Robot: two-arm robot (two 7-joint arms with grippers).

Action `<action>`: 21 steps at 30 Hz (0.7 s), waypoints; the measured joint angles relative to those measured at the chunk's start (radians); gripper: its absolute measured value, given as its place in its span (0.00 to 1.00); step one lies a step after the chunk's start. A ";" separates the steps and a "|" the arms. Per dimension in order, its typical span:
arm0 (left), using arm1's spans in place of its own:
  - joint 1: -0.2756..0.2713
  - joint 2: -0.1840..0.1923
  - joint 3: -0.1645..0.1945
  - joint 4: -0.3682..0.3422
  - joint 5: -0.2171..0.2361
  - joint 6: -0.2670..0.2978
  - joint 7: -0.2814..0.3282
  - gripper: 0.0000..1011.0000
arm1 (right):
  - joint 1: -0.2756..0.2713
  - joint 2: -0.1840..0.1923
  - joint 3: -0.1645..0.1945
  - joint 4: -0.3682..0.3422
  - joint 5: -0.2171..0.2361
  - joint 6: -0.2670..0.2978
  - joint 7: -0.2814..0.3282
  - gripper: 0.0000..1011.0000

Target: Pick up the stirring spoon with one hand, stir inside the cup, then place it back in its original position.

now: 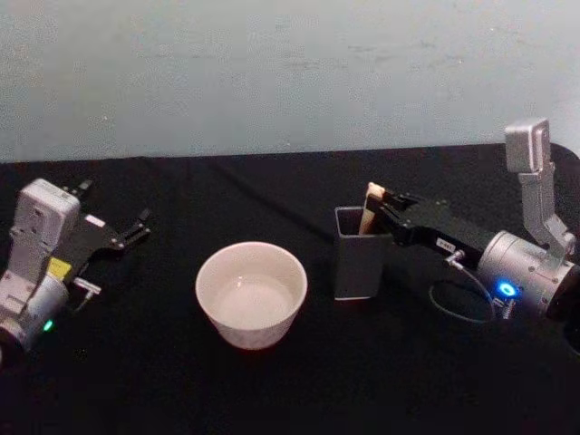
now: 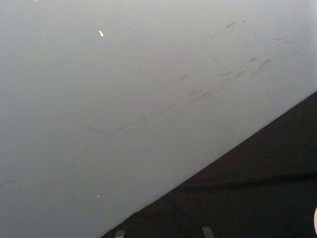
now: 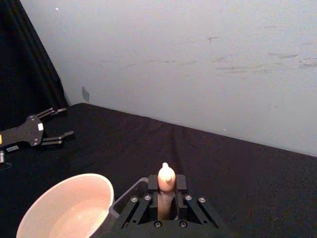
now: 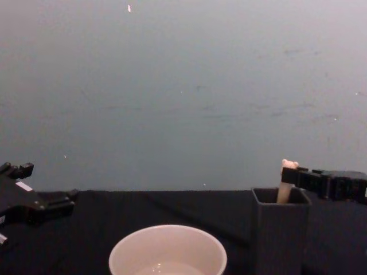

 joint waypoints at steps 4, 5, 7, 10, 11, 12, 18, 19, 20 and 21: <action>0.000 0.000 0.000 0.000 0.000 0.000 0.000 0.99 | 0.000 0.000 0.000 0.000 0.000 0.000 -0.001 0.20; 0.000 0.000 0.000 0.000 0.000 0.000 0.000 0.99 | 0.000 0.000 0.000 0.000 0.000 0.000 -0.001 0.20; 0.000 0.000 0.000 0.000 0.000 0.000 0.000 0.99 | 0.000 0.000 0.000 0.000 0.000 0.000 -0.001 0.20; 0.000 0.000 0.000 0.000 0.000 0.000 0.000 0.99 | 0.000 0.000 0.000 0.000 0.000 -0.001 -0.002 0.20; 0.000 0.000 0.000 0.000 0.000 0.000 0.000 0.99 | 0.000 0.000 0.000 0.000 0.001 -0.001 -0.002 0.20; 0.000 0.000 0.000 0.000 0.000 0.000 0.000 0.99 | 0.000 0.000 0.000 0.000 0.001 -0.001 -0.002 0.20; 0.000 0.000 0.000 0.000 0.000 0.000 0.000 0.99 | 0.000 0.000 0.000 0.000 0.001 -0.001 -0.003 0.23; 0.000 0.000 0.000 0.000 0.000 0.000 0.000 0.99 | 0.000 0.000 0.000 -0.001 0.001 -0.001 -0.003 0.26; 0.000 0.000 0.000 0.000 0.000 0.000 0.000 0.99 | 0.000 0.000 0.000 -0.001 0.001 -0.001 -0.003 0.28; 0.000 0.000 0.000 0.000 0.000 0.000 0.000 0.99 | 0.000 0.000 0.000 -0.001 0.001 -0.001 -0.003 0.32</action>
